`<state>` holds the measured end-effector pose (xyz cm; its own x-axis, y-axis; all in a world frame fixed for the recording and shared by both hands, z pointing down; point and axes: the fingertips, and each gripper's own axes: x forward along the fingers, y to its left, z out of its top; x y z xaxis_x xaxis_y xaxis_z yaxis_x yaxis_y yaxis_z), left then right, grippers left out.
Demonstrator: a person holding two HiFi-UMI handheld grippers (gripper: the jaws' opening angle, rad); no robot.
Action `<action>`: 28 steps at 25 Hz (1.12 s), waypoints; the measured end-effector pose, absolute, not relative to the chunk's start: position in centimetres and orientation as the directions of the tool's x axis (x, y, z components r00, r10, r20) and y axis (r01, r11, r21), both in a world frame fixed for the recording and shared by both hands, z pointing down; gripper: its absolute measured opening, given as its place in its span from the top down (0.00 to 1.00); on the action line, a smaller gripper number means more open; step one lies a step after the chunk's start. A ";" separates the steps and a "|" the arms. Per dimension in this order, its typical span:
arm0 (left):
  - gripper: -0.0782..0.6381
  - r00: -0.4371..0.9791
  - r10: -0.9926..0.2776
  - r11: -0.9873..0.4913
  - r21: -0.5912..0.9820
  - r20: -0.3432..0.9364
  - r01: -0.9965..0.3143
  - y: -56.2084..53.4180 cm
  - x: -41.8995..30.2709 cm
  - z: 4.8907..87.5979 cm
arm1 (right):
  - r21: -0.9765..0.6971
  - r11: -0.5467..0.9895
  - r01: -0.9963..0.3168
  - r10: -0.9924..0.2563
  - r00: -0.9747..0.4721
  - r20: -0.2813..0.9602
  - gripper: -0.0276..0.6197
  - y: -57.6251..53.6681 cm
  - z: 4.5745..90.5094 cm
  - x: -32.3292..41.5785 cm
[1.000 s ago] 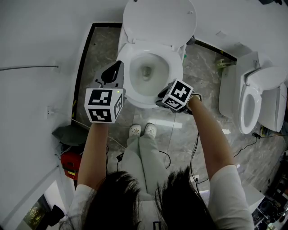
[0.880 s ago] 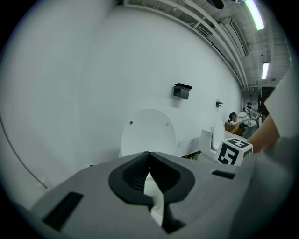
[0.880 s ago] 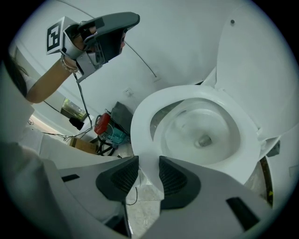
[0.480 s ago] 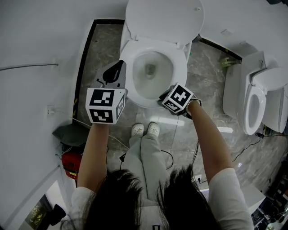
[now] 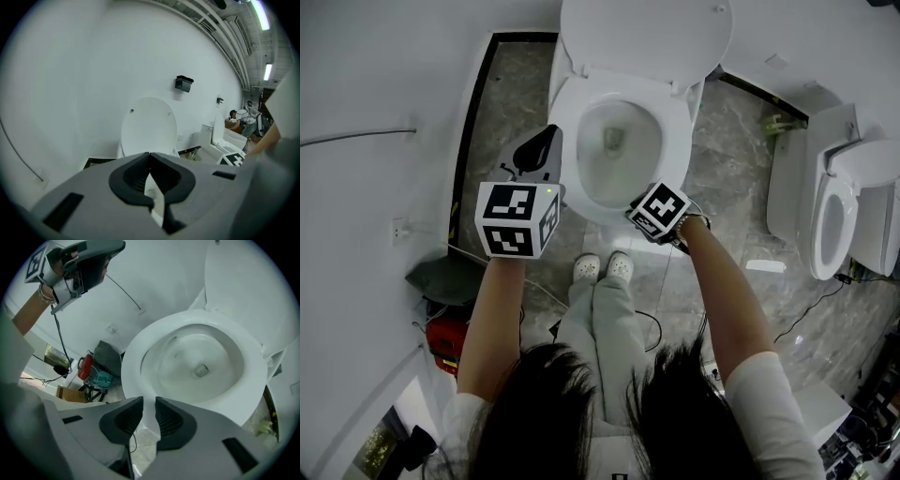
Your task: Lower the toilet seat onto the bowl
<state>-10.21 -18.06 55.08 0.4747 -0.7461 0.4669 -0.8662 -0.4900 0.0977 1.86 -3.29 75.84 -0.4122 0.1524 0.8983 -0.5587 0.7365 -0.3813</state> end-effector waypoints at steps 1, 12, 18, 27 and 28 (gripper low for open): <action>0.88 0.475 -0.745 -0.490 0.100 0.468 -0.866 -18.0 -10.3 55.2 | -0.372 0.733 -0.570 0.143 -0.405 0.903 0.80 -3.2 76.3 1.8; 0.88 0.475 -0.734 -0.495 0.097 0.486 -0.864 -17.8 -10.6 56.7 | -0.266 0.704 -0.658 0.084 -0.296 0.952 0.80 -3.8 80.1 1.4; 0.88 0.474 -0.727 -0.496 0.098 0.497 -0.863 -17.7 -10.6 57.8 | -0.318 0.629 -0.709 0.157 -0.285 0.946 0.80 -2.1 81.9 1.0; 0.88 0.477 -0.716 -0.502 0.099 0.510 -0.859 -17.3 -10.7 58.5 | -0.143 0.591 -0.794 0.033 -0.153 0.988 0.88 -3.5 84.4 2.2; 0.88 0.478 -0.715 -0.501 0.101 0.510 -0.859 -17.3 -10.7 58.6 | -0.137 0.589 -0.796 0.035 -0.144 0.989 0.88 -3.6 84.5 2.3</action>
<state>-10.72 -17.34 58.57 0.4776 -0.7155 0.5099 -0.8593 -0.5014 0.1013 2.31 -3.59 84.47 -0.1441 0.0351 0.9889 -0.7963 0.5891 -0.1369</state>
